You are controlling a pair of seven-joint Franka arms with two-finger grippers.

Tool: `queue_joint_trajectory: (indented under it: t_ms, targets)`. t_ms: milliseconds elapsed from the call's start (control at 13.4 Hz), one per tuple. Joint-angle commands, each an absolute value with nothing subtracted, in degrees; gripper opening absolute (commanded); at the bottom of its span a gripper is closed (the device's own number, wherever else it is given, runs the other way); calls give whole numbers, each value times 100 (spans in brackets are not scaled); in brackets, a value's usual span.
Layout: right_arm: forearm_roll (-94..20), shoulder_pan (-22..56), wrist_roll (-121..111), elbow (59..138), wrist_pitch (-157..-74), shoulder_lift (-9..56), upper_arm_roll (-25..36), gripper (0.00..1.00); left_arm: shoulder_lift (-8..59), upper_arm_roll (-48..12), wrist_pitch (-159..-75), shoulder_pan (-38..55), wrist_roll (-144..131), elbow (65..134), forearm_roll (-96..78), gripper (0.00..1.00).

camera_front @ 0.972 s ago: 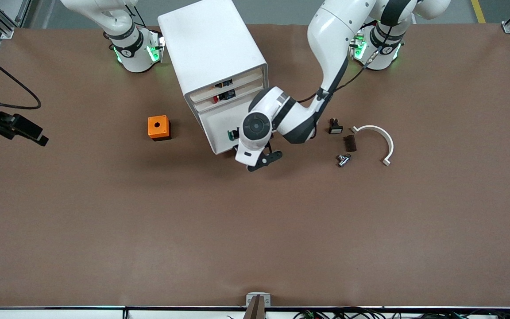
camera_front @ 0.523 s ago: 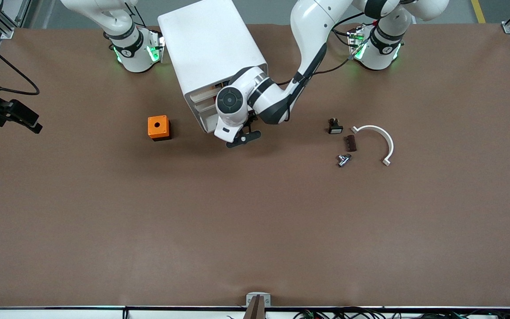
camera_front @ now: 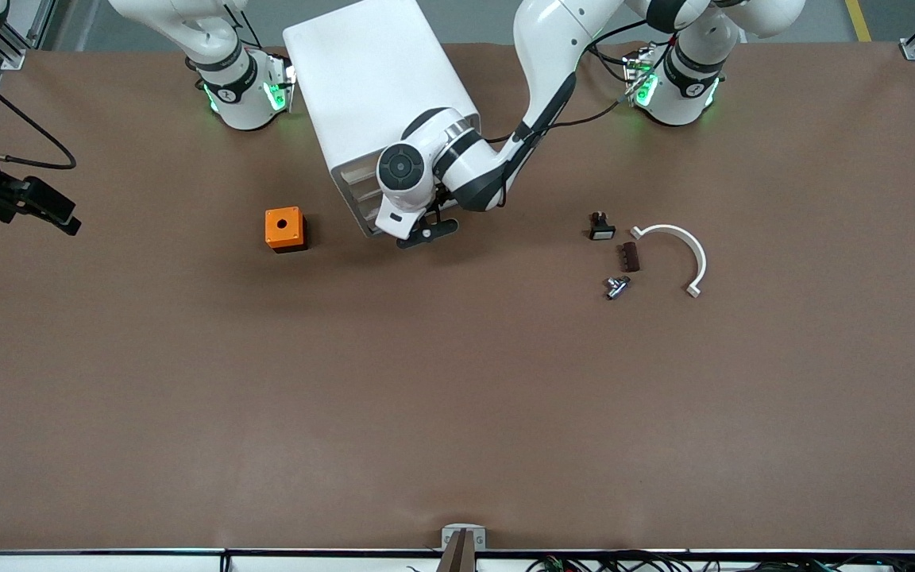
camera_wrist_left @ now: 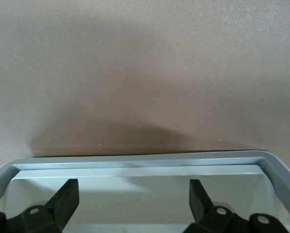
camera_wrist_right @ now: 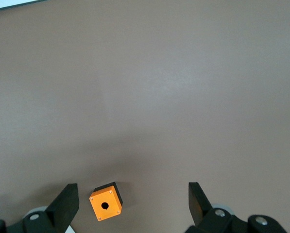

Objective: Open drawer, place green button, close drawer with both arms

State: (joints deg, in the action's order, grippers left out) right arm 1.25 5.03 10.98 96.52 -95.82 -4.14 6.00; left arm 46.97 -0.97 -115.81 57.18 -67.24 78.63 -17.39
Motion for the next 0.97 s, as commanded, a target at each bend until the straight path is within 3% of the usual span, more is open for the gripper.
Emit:
queue_joint_trajectory:
  t_ms: [0, 374, 598, 748, 897]
  targets:
    - [264, 466, 1063, 9668, -9527, -554, 562, 100, 4580, -97, -11610, 5468, -6698, 7910, -1785, 100]
    - [264, 457, 1055, 9650, -9501, -571, 571, 100, 4142, -79, -11523, 4195, -6680, 7910, -830, 100]
    - [255, 439, 1046, 9650, -9518, -563, 580, 100, 3552, -88, -11198, 3404, -6653, 7919, -256, 100]
    - [255, 457, 1055, 9659, -9527, -554, 580, 100, 3262, -79, -10454, 2964, -6636, 7902, -211, 100]
    - [246, 440, 1046, 9659, -9510, -545, 580, 100, 2911, -88, -10380, 2472, -6618, 7901, -88, 100]
